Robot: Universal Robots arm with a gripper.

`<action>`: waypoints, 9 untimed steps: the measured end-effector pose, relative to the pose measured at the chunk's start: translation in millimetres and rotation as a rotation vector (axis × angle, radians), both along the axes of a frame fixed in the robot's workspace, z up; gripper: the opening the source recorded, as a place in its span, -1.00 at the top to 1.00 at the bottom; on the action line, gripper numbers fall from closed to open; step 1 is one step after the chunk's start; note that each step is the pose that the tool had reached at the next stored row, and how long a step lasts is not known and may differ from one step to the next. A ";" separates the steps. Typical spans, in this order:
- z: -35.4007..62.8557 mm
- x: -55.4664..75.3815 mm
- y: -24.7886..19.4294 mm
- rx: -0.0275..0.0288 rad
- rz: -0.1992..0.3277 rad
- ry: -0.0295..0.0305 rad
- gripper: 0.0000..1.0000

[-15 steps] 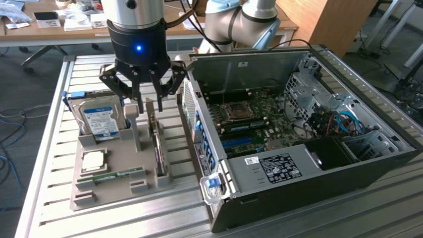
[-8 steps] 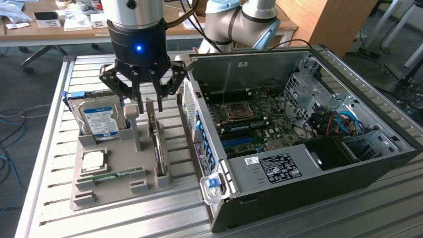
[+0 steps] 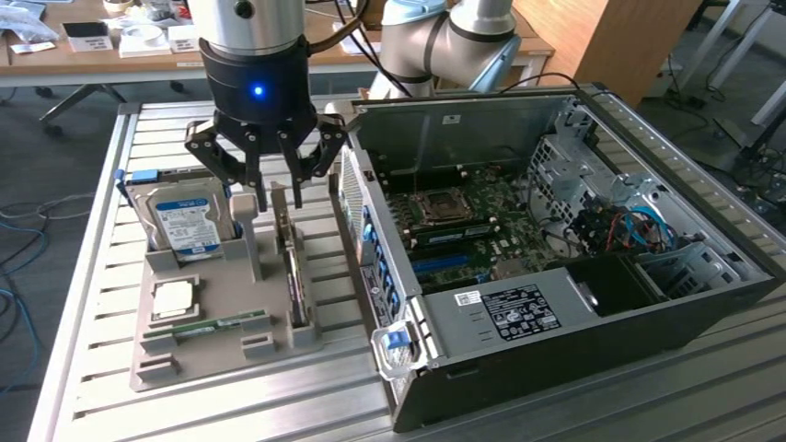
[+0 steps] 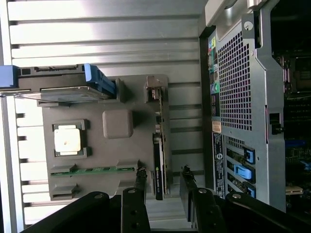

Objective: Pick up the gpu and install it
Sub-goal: 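Pick up the gpu and move the gpu toward the slot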

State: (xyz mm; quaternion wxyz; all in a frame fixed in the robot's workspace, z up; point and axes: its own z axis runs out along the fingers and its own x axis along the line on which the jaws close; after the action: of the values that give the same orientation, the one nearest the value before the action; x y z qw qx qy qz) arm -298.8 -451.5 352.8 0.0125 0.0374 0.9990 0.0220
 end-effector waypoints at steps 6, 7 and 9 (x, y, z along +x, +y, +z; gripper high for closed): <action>-1.9 0.0 0.0 -0.0001 0.000 0.0000 0.17; -2.6 0.0 0.0 0.0000 0.000 -0.0001 0.17; -3.8 0.0 0.0 0.0000 0.000 0.0000 0.17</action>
State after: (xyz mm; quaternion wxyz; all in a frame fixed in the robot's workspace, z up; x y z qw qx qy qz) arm -298.8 -451.5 349.1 0.0125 0.0374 0.9990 0.0220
